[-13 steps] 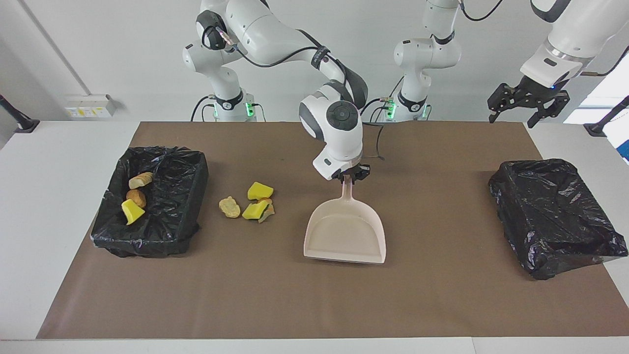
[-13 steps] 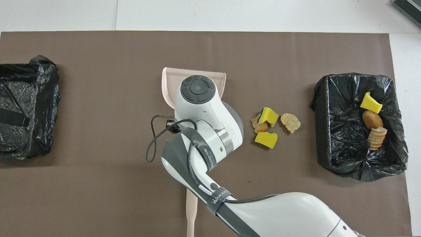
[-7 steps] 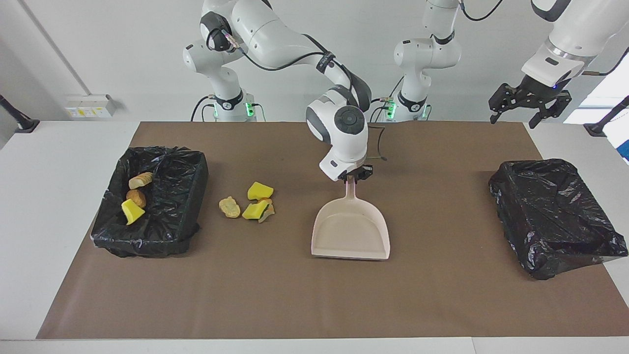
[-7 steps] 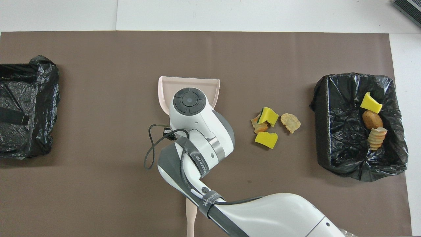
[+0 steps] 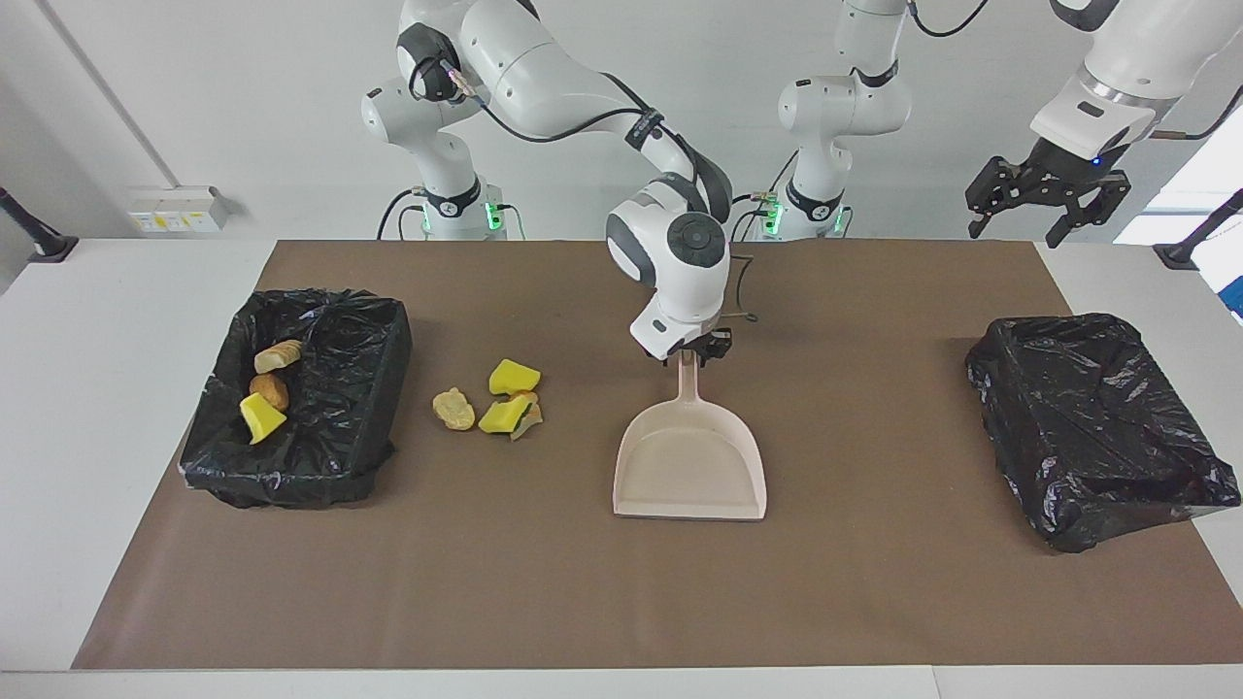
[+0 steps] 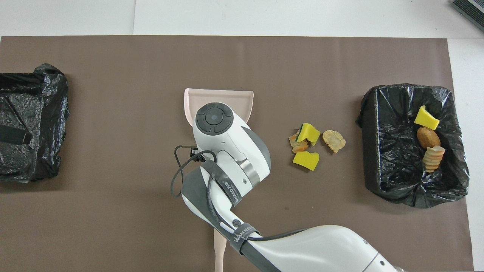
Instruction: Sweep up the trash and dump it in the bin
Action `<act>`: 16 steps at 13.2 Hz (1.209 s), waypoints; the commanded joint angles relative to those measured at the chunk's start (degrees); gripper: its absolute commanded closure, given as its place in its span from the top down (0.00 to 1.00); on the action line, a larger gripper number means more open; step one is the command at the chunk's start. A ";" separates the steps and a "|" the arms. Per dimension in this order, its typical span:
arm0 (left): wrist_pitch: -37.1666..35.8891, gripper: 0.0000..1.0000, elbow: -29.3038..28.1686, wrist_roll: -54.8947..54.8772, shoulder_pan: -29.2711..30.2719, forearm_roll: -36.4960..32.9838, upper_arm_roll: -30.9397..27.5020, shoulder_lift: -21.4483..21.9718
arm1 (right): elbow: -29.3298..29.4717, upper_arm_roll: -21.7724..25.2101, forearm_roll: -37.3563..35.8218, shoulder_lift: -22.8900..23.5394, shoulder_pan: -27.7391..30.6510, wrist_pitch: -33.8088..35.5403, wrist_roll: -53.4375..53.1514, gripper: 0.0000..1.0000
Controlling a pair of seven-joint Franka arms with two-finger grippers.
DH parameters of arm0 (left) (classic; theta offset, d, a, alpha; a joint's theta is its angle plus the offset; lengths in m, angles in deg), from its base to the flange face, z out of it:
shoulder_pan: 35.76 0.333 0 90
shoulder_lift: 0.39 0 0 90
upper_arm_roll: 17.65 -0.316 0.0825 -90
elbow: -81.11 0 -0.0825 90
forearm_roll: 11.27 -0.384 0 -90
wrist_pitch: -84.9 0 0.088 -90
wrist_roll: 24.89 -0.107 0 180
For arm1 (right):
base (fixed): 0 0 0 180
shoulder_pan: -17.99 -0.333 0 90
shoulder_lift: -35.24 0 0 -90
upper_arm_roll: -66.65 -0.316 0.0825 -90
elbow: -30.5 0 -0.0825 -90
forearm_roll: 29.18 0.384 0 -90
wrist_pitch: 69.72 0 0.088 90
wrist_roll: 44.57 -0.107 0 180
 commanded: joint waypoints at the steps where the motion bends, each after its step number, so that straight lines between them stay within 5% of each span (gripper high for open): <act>1: -0.38 1.00 0.13 0.35 -0.27 -0.65 -0.03 0.44 | -1.23 -0.14 0.90 -4.63 3.33 4.98 1.53 1.00; 5: 0.15 1.00 -0.13 0.43 -0.36 -0.65 -0.03 0.53 | -3.15 -0.14 1.43 -11.48 4.05 13.23 0.83 1.00; 8: 2.24 1.00 -0.13 0.43 -0.54 -0.65 0.06 -0.09 | -11.48 -0.22 2.57 -18.77 2.12 16.69 0.21 1.00; 12: 8.38 1.00 -5.64 8.84 -8.24 -0.56 0.15 -1.23 | -34.05 -0.22 10.48 -30.89 -3.50 0.65 -4.96 1.00; 16: 20.61 1.00 -11.91 17.02 -17.82 -0.56 0.15 -4.82 | -44.27 -0.22 18.47 -34.35 -7.37 -4.47 -8.48 1.00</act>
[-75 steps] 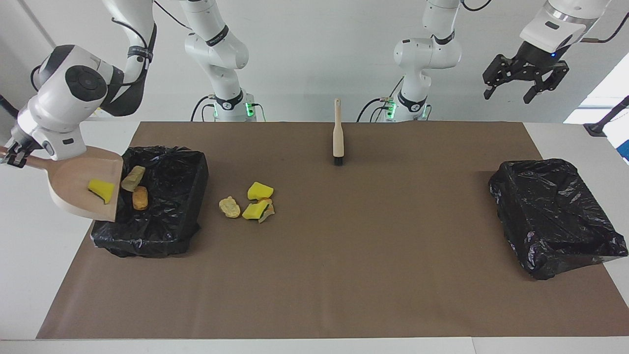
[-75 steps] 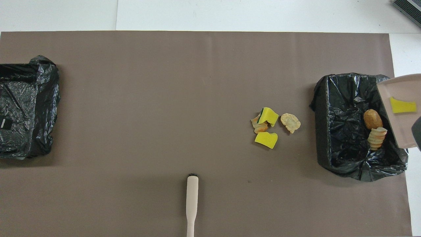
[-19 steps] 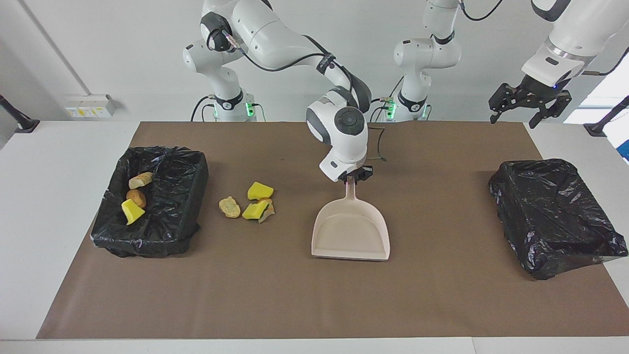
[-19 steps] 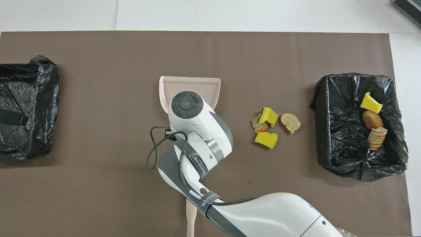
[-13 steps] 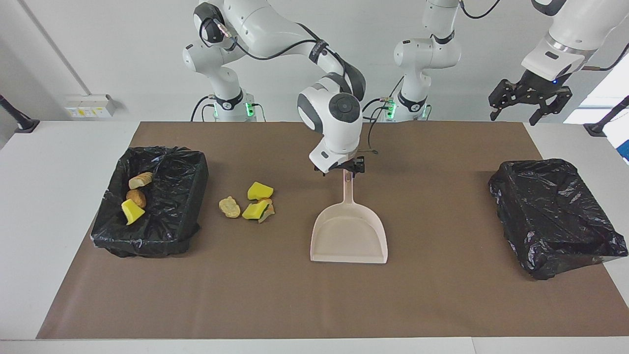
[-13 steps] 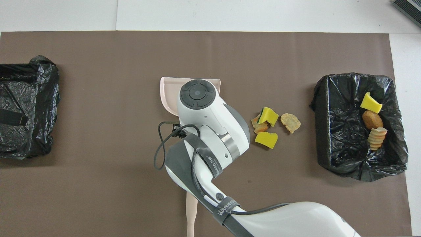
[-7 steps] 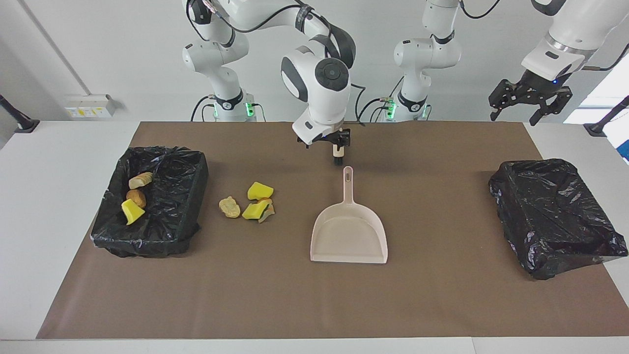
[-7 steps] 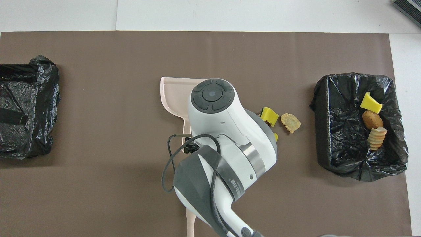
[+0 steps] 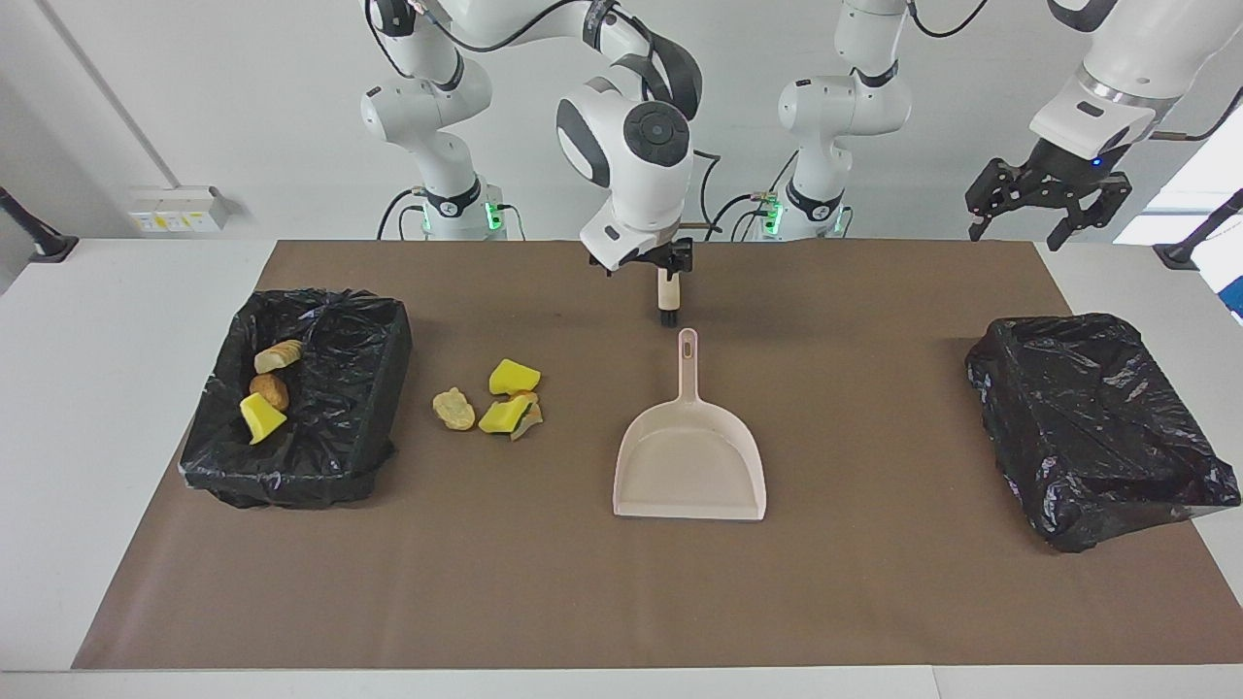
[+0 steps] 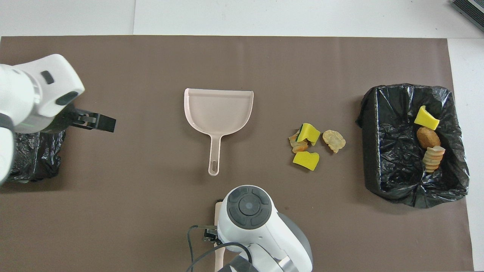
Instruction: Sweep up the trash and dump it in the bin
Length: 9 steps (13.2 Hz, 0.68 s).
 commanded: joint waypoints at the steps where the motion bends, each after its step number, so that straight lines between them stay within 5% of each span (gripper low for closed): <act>1: 7.25 1.00 -2.54 6.94 -6.80 -0.61 -0.80 -3.98 | -8.71 0.24 4.02 -3.40 -2.67 -7.32 -2.99 1.00; 5: 18.32 1.00 -2.63 18.11 -16.12 -0.70 -0.80 -14.70 | -14.44 0.24 9.92 -2.88 -8.12 -17.81 -4.14 1.00; 9: 21.59 1.00 -5.34 22.78 -20.09 -0.61 -0.71 -17.45 | -16.11 0.24 10.19 -3.84 -12.08 -18.17 -6.15 1.00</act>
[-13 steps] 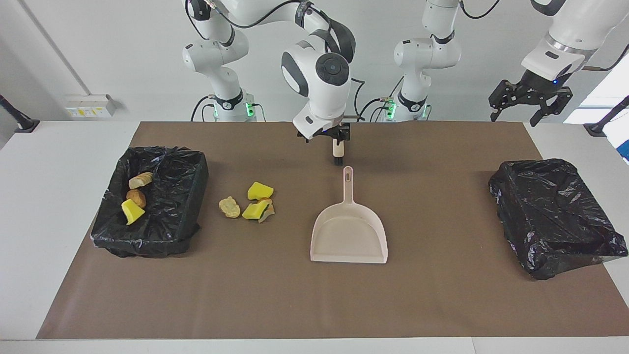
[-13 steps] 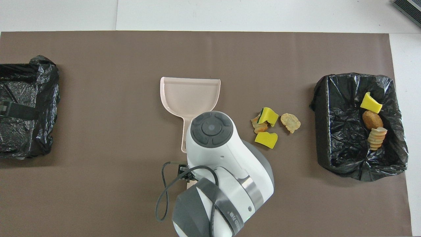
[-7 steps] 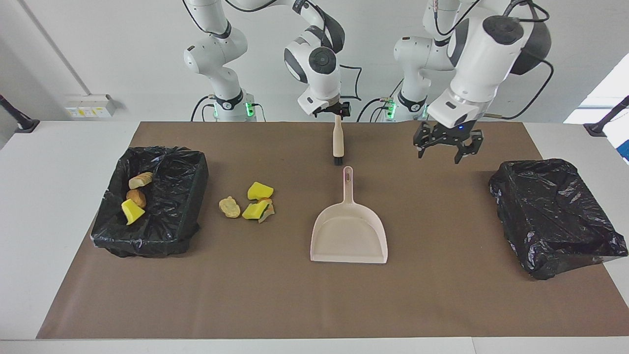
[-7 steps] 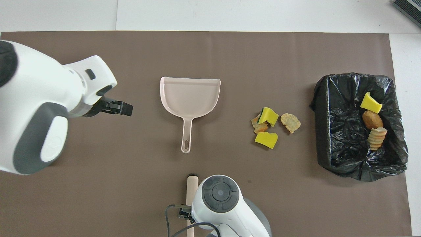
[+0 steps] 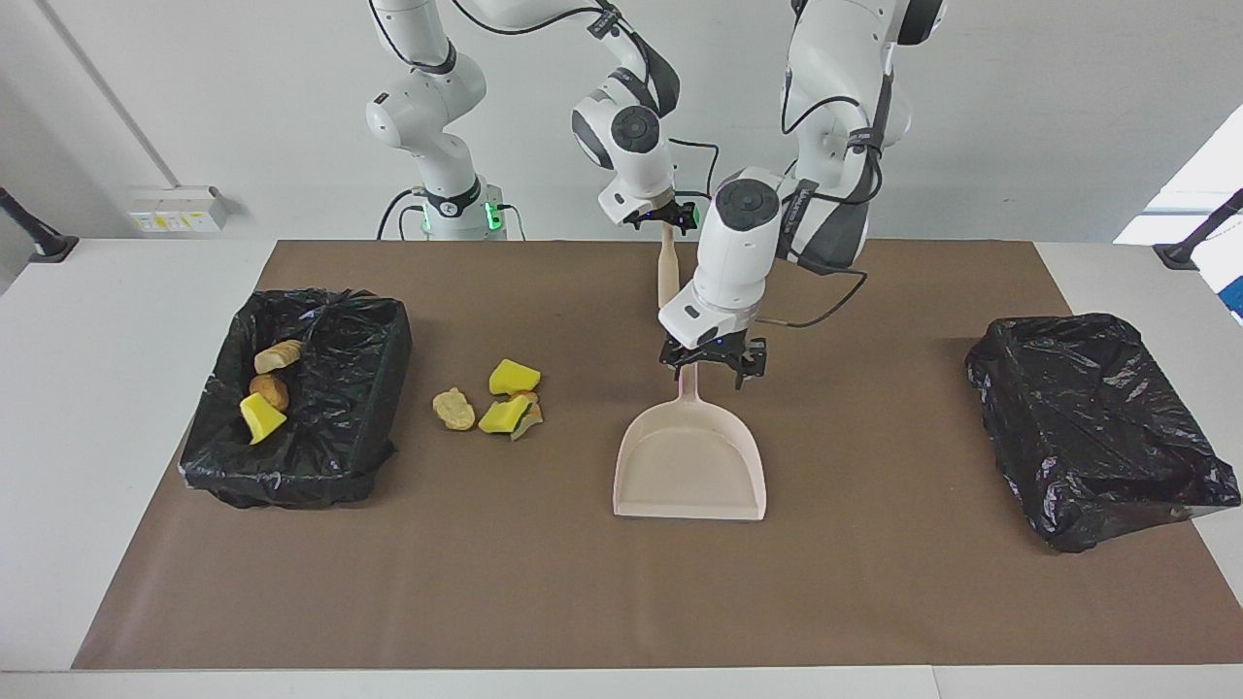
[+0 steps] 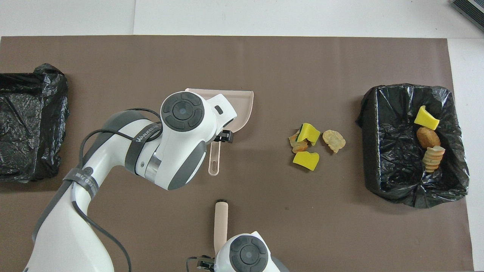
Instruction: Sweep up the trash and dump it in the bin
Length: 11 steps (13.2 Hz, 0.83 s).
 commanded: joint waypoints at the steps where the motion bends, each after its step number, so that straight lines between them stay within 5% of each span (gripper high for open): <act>1: 3.00 1.00 -3.72 3.27 -2.11 -0.68 -0.99 0.81 | -2.49 0.19 1.32 -2.57 -2.83 -1.25 -3.27 1.00; 3: 5.73 1.00 -5.49 4.51 -2.64 -0.60 -0.99 0.72 | -3.02 0.19 1.32 -2.66 -3.80 -2.21 -4.16 1.00; 4: 5.74 0.86 -5.58 5.64 -2.64 -0.51 -0.99 0.72 | -3.89 0.19 1.32 -2.57 -4.41 -3.87 -4.16 1.00; 6: 6.52 0.78 -6.46 6.88 -2.55 -0.51 -0.99 0.72 | -4.87 0.19 1.32 -2.48 -4.86 -5.64 -4.07 0.97; 8: 7.93 0.45 -6.20 6.45 -2.20 -0.60 -1.08 0.19 | -5.04 0.19 1.32 -2.48 -5.64 -8.00 -3.46 0.69; 9: 7.94 0.20 -6.28 6.18 -1.94 -0.60 -0.99 0.10 | -5.30 0.19 1.32 -2.57 -6.86 -9.06 -3.63 0.13; 10: 7.68 0.08 -6.20 6.09 -1.85 -0.60 -1.08 0.10 | -5.22 0.19 1.32 -2.48 -6.96 -9.24 -4.15 0.00; 11: 7.50 0.01 -5.94 5.92 -1.68 -0.68 -1.08 0.19 | -4.87 0.19 1.32 -2.05 -6.88 -9.25 -5.03 0.00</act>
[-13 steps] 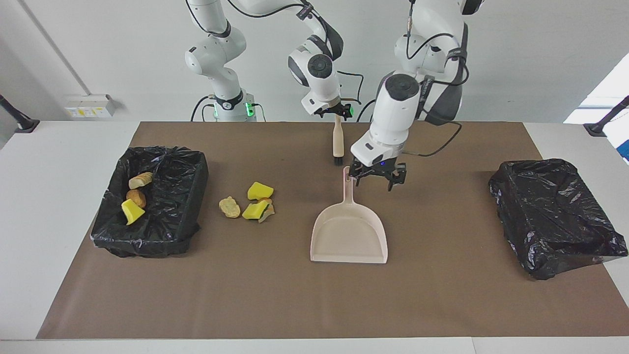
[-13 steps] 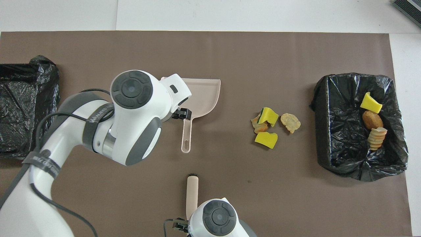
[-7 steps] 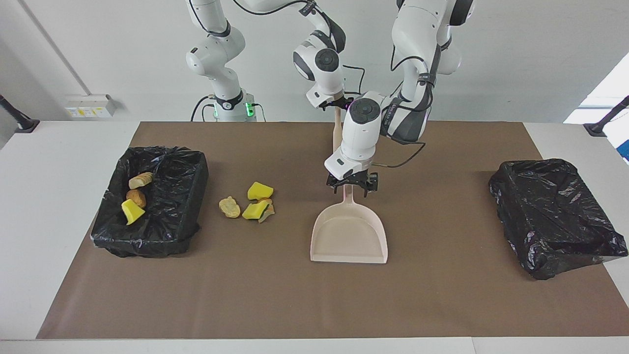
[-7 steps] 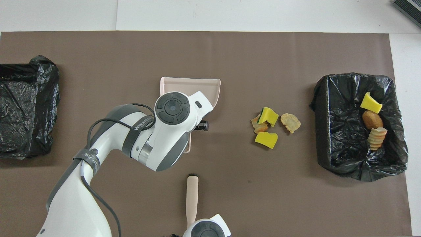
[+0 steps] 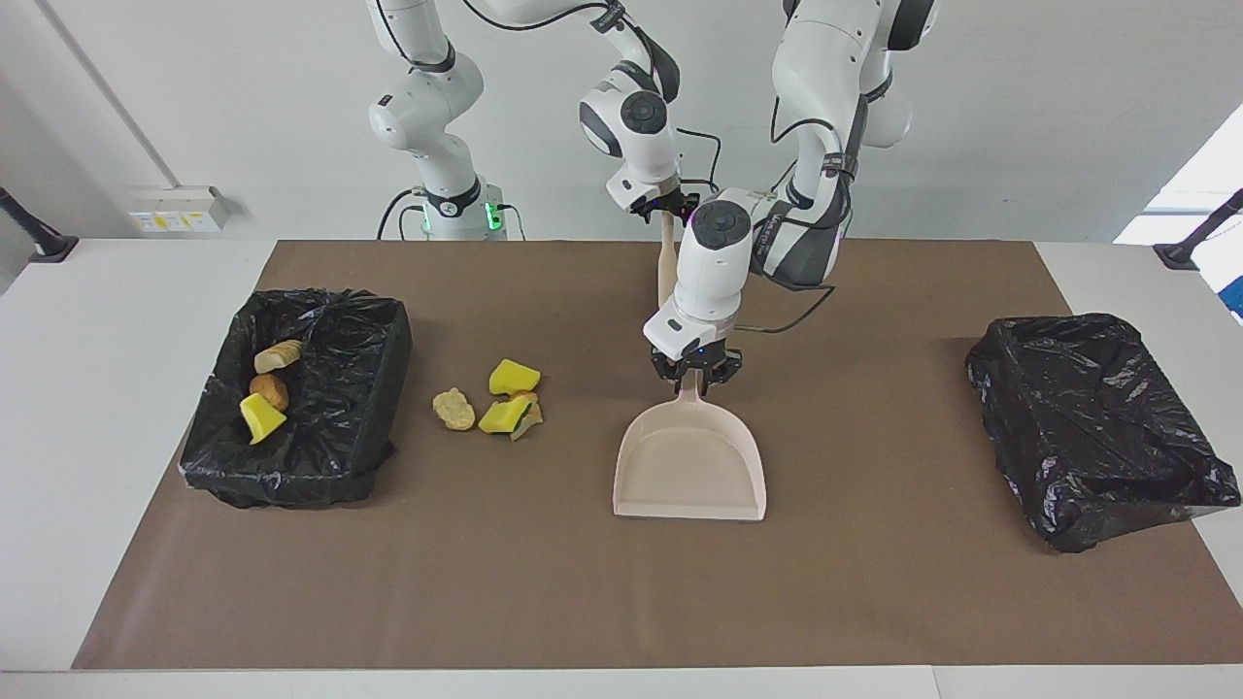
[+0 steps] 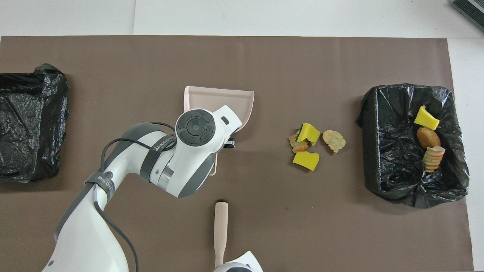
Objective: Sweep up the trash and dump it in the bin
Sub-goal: 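Grasp the dustpan with the left gripper and drag it toward the robot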
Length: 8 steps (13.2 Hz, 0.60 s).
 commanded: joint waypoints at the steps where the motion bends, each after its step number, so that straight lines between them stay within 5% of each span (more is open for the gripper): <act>1: 0.95 0.00 -0.95 -0.15 0.03 -0.95 -0.76 0.98 | -0.80 0.29 1.23 -0.92 -0.45 -1.67 -1.40 0.00; 8: -8.97 0.00 3.19 -4.95 5.29 -4.63 -1.91 3.44 | 2.36 1.08 -2.35 -2.22 4.36 4.44 -1.32 0.00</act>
